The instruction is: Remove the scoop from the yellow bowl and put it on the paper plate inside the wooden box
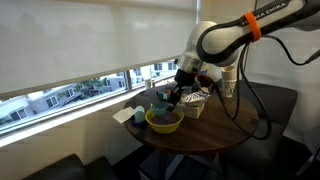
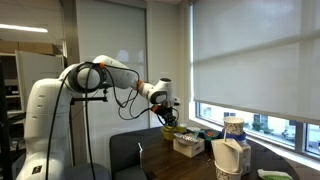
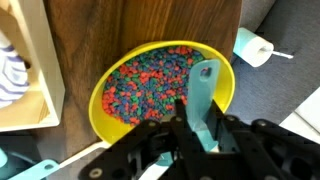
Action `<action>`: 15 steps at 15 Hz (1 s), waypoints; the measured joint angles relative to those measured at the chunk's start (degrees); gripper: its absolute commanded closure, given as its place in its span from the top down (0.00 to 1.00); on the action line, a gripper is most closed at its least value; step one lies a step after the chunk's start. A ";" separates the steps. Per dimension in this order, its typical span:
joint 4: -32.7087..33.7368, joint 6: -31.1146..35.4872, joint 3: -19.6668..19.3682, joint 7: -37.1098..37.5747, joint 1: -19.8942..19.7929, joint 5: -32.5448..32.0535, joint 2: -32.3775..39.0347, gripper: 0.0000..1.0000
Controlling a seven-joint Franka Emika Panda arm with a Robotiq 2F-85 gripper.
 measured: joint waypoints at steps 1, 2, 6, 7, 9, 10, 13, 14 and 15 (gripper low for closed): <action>-0.45 0.08 -0.41 0.75 -0.08 -0.25 -1.67 0.06; -1.27 0.27 -0.99 1.96 -0.28 -0.72 -3.83 0.06; -6.74 -0.70 -4.22 10.83 -2.50 -6.32 -13.75 0.06; -8.14 -1.59 -4.95 12.14 -3.30 -7.13 -15.44 0.06; -10.28 -3.02 -6.14 13.20 -4.54 -7.43 -16.96 0.06; -11.00 -3.45 -6.65 13.38 -4.88 -7.40 -16.98 0.06; -12.44 -5.02 -7.72 15.03 -5.75 -7.41 -16.60 0.06; -12.81 -5.27 -8.04 15.79 -6.05 -7.41 -16.58 0.50; -12.99 -5.61 -8.33 16.41 -6.40 -7.41 -16.53 0.51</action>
